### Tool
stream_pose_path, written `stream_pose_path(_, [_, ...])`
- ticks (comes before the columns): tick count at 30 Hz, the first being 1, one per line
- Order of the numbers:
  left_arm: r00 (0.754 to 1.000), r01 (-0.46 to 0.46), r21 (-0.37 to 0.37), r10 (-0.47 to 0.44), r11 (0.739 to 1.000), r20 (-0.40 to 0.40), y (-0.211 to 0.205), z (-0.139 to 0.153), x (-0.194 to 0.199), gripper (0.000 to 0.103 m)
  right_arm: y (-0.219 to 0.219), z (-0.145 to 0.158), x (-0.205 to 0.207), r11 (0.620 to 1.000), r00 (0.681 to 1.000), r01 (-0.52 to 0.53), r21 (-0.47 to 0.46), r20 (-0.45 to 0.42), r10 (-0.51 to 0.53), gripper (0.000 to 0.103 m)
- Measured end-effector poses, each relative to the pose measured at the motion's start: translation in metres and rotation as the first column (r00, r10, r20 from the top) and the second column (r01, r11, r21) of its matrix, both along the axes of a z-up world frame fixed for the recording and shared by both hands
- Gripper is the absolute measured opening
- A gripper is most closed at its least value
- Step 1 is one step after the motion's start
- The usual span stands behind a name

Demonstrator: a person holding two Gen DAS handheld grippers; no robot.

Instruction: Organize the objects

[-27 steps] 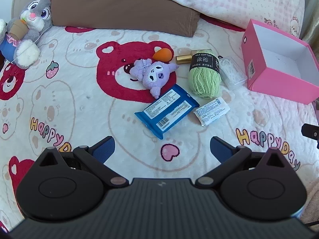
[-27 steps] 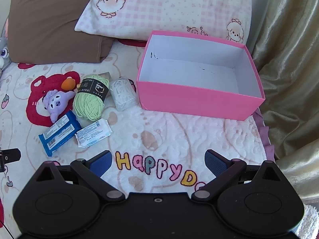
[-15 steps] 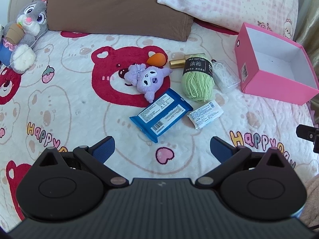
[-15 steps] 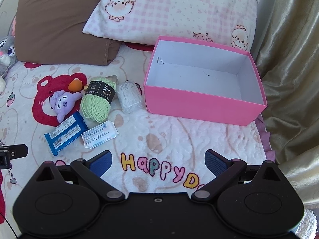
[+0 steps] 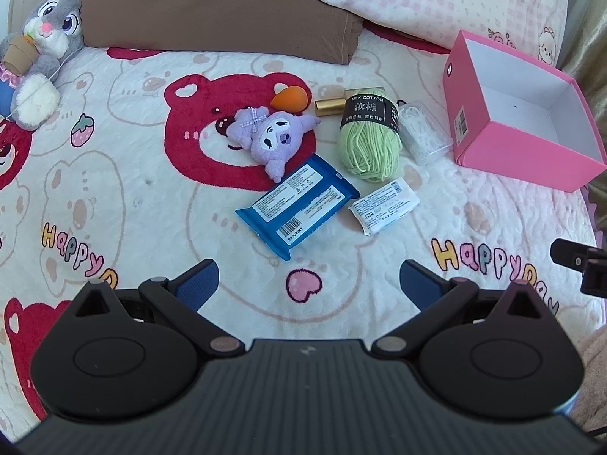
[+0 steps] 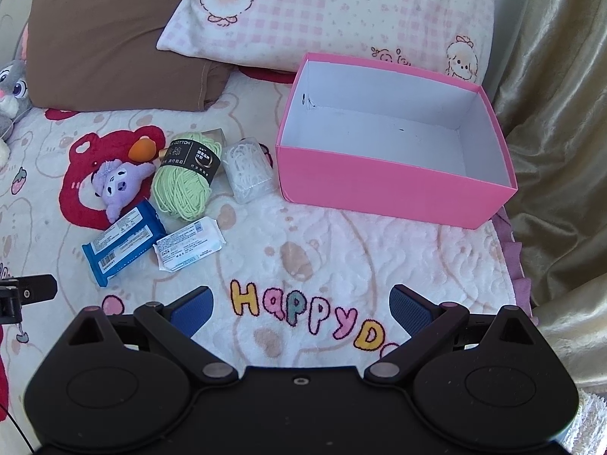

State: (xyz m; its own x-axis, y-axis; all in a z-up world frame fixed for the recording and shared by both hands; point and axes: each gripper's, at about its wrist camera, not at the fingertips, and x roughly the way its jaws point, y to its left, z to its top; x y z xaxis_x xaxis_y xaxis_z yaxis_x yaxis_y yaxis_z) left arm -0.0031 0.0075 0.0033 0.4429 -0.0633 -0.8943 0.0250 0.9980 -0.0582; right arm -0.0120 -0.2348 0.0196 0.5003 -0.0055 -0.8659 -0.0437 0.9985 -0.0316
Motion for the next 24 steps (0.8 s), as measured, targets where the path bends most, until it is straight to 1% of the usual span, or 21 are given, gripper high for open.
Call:
stream_pose_path(4, [1.000, -0.015, 0.004, 0.015, 1.000, -0.010, 0.0016, -0.0041, 0.0018, 0.103, -0.0005, 0.0021, 0.0003, 1.000, 1.000, 0.006, -0.023, 0.017, -0.005, 0.101])
stream_pose_path(8, [0.999, -0.025, -0.001, 0.025, 1.000, -0.022, 0.0046, -0.0082, 0.0022, 0.103, -0.0016, 0.0006, 0.0019, 1.000, 1.000, 0.006, -0.022, 0.010, -0.006, 0.101])
stream_pose_path(24, [0.999, -0.023, 0.000, 0.023, 1.000, -0.026, 0.0046, -0.0097, 0.0009, 0.103, -0.0017, -0.0029, 0.0015, 1.000, 1.000, 0.008, -0.025, -0.005, -0.008, 0.101])
